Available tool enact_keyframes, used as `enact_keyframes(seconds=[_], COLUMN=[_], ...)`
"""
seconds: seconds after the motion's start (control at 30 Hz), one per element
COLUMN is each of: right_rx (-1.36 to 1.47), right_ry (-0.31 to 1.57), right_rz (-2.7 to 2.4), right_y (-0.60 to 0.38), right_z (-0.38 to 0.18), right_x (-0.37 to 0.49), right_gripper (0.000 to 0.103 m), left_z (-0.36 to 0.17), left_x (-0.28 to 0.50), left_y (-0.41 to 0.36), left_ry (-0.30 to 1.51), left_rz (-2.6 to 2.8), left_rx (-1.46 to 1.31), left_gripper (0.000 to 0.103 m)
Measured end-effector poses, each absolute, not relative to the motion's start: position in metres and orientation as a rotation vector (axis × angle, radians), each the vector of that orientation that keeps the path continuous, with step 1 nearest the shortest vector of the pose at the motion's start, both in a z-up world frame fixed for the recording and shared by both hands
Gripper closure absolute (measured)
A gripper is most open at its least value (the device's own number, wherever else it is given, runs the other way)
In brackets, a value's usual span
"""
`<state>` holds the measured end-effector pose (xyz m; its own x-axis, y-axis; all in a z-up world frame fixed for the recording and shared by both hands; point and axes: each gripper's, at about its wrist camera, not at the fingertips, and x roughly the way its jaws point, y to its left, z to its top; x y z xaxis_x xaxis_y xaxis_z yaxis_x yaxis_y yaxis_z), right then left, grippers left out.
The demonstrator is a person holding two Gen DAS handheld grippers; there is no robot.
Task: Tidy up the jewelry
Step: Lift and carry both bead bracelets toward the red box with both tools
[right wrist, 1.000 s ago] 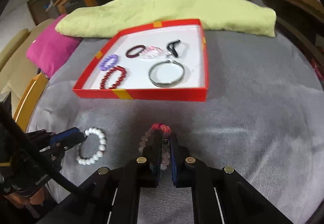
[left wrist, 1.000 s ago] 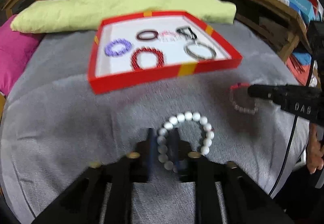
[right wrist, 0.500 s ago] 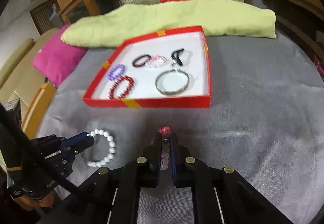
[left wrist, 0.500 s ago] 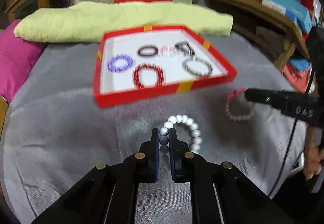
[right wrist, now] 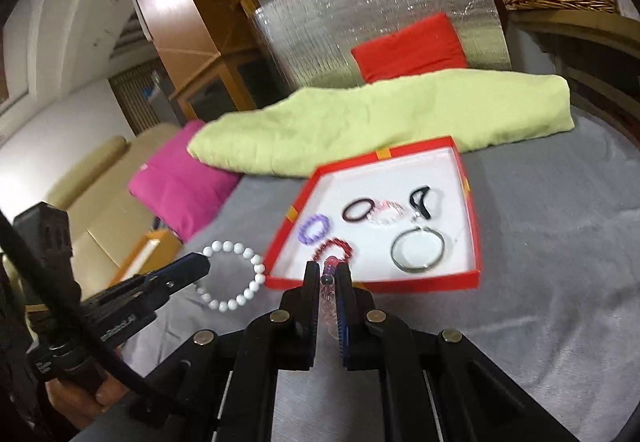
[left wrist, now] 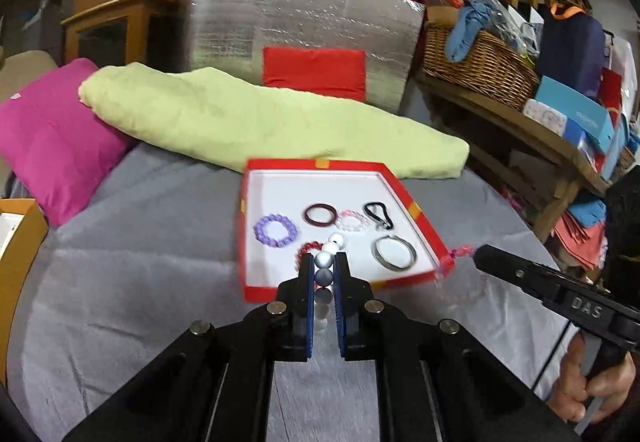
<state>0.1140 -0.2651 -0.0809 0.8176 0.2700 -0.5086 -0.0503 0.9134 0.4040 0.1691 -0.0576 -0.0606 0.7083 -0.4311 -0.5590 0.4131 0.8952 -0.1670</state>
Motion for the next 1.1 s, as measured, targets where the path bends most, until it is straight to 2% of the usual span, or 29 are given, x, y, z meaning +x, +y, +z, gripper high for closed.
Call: enact_keyframes(seconds=[0.63, 1.1], right_rx=[0.427, 0.441], right_ry=[0.549, 0.576], right_rz=[0.154, 0.159], right_y=[-0.277, -0.268], right_z=[-0.067, -0.083], right_x=[0.128, 0.14], right_gripper=[0.095, 0.095], left_z=[-0.07, -0.081], left_x=[0.181, 0.189], left_y=[-0.069, -0.08], left_ry=[0.612, 0.621], left_rz=[-0.282, -0.231], left_rx=[0.061, 0.112], left_gripper=[0.093, 0.093])
